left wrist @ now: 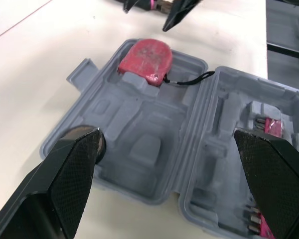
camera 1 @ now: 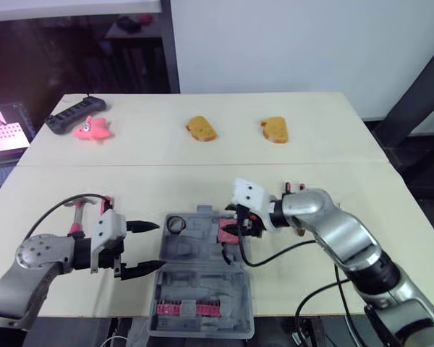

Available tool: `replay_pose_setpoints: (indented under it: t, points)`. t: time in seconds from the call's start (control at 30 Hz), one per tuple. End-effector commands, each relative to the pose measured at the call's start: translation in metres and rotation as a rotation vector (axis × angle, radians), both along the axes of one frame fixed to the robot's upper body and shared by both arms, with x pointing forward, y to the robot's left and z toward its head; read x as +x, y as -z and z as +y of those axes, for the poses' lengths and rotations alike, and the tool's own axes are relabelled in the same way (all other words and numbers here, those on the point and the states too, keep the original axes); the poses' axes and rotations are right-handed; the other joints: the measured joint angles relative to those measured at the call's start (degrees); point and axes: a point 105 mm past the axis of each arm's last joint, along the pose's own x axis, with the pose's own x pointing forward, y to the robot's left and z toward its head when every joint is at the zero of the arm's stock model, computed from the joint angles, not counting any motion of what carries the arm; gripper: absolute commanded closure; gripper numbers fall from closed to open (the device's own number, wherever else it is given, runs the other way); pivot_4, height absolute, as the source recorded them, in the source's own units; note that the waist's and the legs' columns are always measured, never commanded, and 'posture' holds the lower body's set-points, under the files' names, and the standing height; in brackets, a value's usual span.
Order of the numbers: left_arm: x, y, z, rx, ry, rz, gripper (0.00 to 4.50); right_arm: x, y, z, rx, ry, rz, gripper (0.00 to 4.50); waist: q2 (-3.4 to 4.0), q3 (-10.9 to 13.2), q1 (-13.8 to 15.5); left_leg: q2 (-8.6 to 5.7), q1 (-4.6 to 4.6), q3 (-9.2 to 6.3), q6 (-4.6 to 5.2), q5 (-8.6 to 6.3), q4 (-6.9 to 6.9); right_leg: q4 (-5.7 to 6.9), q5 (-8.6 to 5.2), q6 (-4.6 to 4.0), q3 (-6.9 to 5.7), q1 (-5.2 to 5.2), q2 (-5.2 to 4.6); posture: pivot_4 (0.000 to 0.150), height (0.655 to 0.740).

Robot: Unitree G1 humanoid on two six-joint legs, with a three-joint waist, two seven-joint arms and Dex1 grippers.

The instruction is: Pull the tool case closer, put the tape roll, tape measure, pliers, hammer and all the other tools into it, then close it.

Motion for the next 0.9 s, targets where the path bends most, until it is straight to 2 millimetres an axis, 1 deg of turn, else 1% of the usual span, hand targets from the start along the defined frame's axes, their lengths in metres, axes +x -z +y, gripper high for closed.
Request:
replay_pose_setpoints:
  t: [0.03,0.13,0.27,0.43,0.6,0.63,0.73,0.83,0.9]
  points:
    - [0.0,-0.005,0.0,-0.003,0.008,-0.026,0.0,-0.002,-0.01,0.001,0.093,0.013,-0.083,1.87,0.0,0.0,-0.05,0.0,0.02,0.0,0.0,0.0,0.0,0.0,0.0,0.0,0.0,0.02,0.0,0.15,0.74]
    - [0.0,-0.004,-0.002,-0.007,0.007,-0.024,0.0,0.002,0.002,-0.001,0.167,0.087,-0.089,1.87,-0.01,-0.01,-0.21,0.03,0.06,0.0,0.0,0.0,-0.02,0.02,0.0,-0.01,0.01,0.02,0.05,0.15,0.74]
    - [0.001,-0.004,-0.002,-0.009,0.005,-0.026,0.0,0.002,0.012,0.0,0.218,0.111,-0.111,1.87,-0.01,-0.01,-0.15,0.02,0.04,0.0,0.0,0.0,-0.01,0.02,0.0,-0.01,0.02,0.02,0.04,0.15,0.74]
    - [0.001,-0.004,-0.001,-0.006,0.004,-0.028,0.0,0.004,0.034,-0.006,0.193,0.139,-0.089,1.87,-0.01,-0.01,-0.11,0.02,0.06,0.0,0.0,0.0,-0.01,0.01,0.0,-0.01,0.02,0.05,0.05,0.15,0.74]
    - [0.001,-0.005,-0.001,-0.006,0.002,-0.028,0.0,0.003,0.049,-0.01,0.197,0.166,-0.033,1.87,-0.01,-0.01,-0.15,0.02,0.07,0.0,0.0,0.0,-0.02,0.01,-0.01,-0.01,0.02,0.05,0.05,0.15,0.74]
    - [0.001,-0.005,-0.001,-0.005,0.001,-0.028,0.0,0.004,0.054,-0.011,0.192,0.177,-0.02,1.87,-0.01,-0.01,-0.17,0.02,0.07,0.0,0.0,0.0,-0.02,0.01,-0.01,-0.01,0.02,0.05,0.05,0.15,0.74]
    - [0.001,-0.006,0.0,-0.007,-0.004,-0.031,0.0,0.007,0.077,-0.022,0.101,0.232,0.027,1.87,-0.03,-0.02,-0.17,0.03,0.13,0.0,0.0,0.0,-0.02,0.01,-0.01,-0.01,0.02,0.11,0.05,0.15,0.74]
    - [0.001,-0.006,0.0,-0.005,-0.007,-0.032,0.0,0.004,0.086,-0.023,0.119,0.259,0.103,1.87,-0.09,-0.06,-0.14,0.02,0.3,0.0,0.0,0.0,-0.01,0.0,-0.01,-0.01,0.02,0.3,0.05,0.15,0.74]
    - [0.002,-0.006,0.001,-0.003,-0.01,-0.032,0.0,0.001,0.096,-0.027,0.086,0.27,0.134,1.87,-0.11,-0.08,-0.14,0.03,0.39,0.0,0.0,0.0,-0.02,-0.01,-0.01,-0.02,0.02,0.38,0.05,0.15,0.74]
